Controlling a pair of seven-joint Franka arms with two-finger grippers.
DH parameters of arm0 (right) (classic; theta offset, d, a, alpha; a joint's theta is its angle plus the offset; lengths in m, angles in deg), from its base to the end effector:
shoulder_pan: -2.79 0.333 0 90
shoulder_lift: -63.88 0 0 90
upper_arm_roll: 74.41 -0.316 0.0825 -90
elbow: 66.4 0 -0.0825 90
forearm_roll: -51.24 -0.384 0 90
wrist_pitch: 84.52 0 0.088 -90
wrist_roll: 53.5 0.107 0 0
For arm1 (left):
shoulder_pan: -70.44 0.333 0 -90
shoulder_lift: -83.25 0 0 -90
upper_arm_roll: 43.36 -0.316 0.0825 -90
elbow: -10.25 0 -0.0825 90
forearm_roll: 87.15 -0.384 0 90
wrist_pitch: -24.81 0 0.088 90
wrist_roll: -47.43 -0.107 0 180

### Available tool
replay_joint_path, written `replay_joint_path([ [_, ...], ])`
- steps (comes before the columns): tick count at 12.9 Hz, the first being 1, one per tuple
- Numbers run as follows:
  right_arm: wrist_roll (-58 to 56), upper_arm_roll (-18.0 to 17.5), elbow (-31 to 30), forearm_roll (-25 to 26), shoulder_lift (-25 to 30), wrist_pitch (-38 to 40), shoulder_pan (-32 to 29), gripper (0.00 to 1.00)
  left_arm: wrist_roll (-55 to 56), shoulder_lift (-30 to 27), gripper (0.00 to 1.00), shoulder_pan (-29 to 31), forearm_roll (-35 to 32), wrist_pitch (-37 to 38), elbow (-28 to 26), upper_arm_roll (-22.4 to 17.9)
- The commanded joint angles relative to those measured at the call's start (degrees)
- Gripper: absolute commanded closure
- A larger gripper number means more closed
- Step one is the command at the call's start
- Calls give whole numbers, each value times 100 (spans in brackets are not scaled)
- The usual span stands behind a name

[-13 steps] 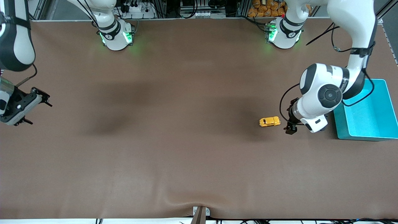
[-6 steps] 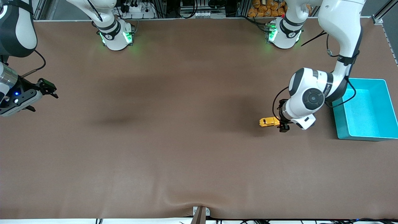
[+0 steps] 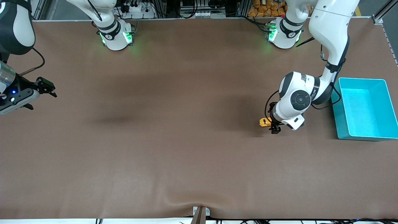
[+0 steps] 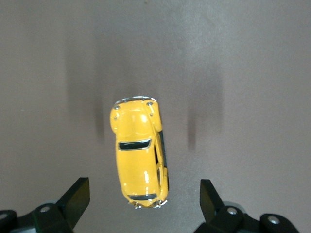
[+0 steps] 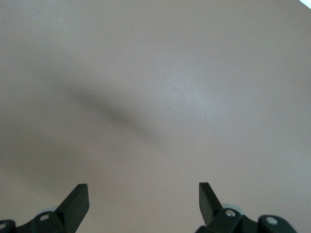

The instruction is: Wind and store yellow beetle car

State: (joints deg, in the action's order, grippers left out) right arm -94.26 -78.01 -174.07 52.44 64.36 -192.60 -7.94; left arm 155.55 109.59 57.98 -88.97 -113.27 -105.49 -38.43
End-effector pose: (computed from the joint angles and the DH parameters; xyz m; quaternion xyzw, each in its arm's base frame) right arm 0.5562 -0.0711 0.5094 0.9562 0.2923 0.0029 0.0125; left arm 0.5688 -0.1771 0.2154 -0.7081 -0.7052 0.0235 0.0260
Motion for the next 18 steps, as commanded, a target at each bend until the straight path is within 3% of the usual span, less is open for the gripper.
replay_joint_path([
  [1,103,-9,-141,21,190,32,1,0,52,169,0,-37,60,-350,-10,-37],
  [5,7,8,-141,21,216,32,-17,0,34,257,0,-28,-2,-430,-45,-37],
  [6,-106,17,-141,21,208,24,-25,0,25,257,6,-28,-80,-430,-54,-37],
  [8,-885,35,-141,38,164,-29,-87,0,-36,257,29,-28,-99,-430,-89,-37],
  [12,-2338,44,-158,109,-327,-590,-341,0,-54,222,86,-20,-99,-430,-107,-37],
  [14,-2637,44,-149,222,-757,-723,-368,0,-115,170,96,-20,-160,-413,-142,-45],
  [18,-3147,52,-158,495,-1461,-1171,-517,0,-438,-251,100,42,-643,-2,-98,-46],
])
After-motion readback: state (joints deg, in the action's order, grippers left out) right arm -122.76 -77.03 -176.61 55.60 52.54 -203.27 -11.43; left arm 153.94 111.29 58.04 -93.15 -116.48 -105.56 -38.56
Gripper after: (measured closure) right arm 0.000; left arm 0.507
